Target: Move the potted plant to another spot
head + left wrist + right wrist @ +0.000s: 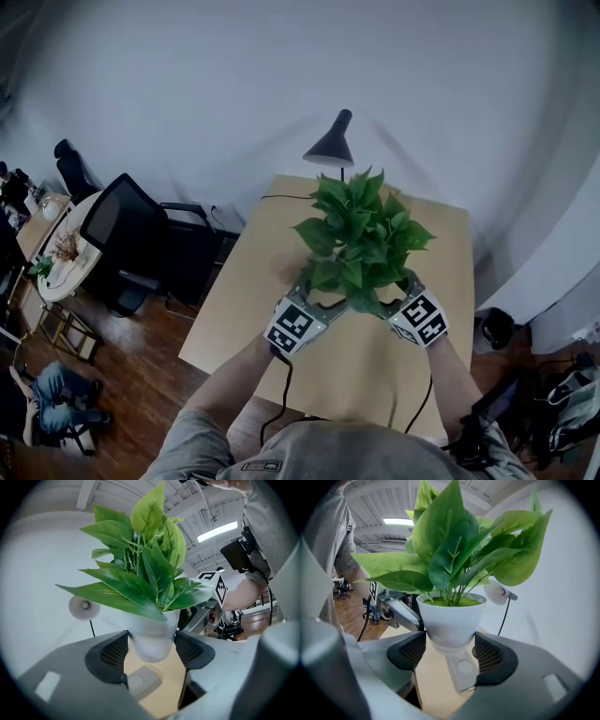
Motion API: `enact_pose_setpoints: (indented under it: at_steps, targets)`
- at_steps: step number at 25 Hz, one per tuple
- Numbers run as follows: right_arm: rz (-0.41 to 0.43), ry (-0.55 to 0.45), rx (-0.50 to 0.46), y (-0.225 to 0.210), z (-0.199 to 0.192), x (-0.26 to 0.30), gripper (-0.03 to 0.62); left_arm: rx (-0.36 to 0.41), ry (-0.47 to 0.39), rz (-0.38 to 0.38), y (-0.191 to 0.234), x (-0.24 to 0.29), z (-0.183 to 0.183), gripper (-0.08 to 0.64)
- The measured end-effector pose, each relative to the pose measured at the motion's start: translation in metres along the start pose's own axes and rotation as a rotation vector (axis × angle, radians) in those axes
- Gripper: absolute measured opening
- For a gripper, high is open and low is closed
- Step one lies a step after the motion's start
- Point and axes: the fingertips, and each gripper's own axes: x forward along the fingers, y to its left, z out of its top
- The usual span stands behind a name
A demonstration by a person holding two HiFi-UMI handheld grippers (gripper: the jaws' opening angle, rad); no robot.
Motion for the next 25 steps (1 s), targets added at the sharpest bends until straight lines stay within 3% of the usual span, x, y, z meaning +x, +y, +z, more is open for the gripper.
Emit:
enact_pose_setpoints:
  at_steps: [5,11,18,25]
  targets:
    - [0.054,-0.012,-0.017,0.001,-0.001,0.004,0.331,-0.007,0.027,0.057,0.000,-0.002,-0.003,0.314]
    - [0.126,-0.028,-0.054,0.065,0.023,0.043,0.331,-0.034,0.061,0.133,0.012,-0.078,-0.029,0.314]
    - [0.202,-0.023,-0.059,0.065,0.018,0.049,0.331,-0.058,0.079,0.200,0.014,-0.077,-0.030,0.314]
    - [0.196,-0.014,-0.058,0.064,0.017,0.048,0.331,-0.057,0.070,0.196,0.013,-0.075,-0.030,0.314]
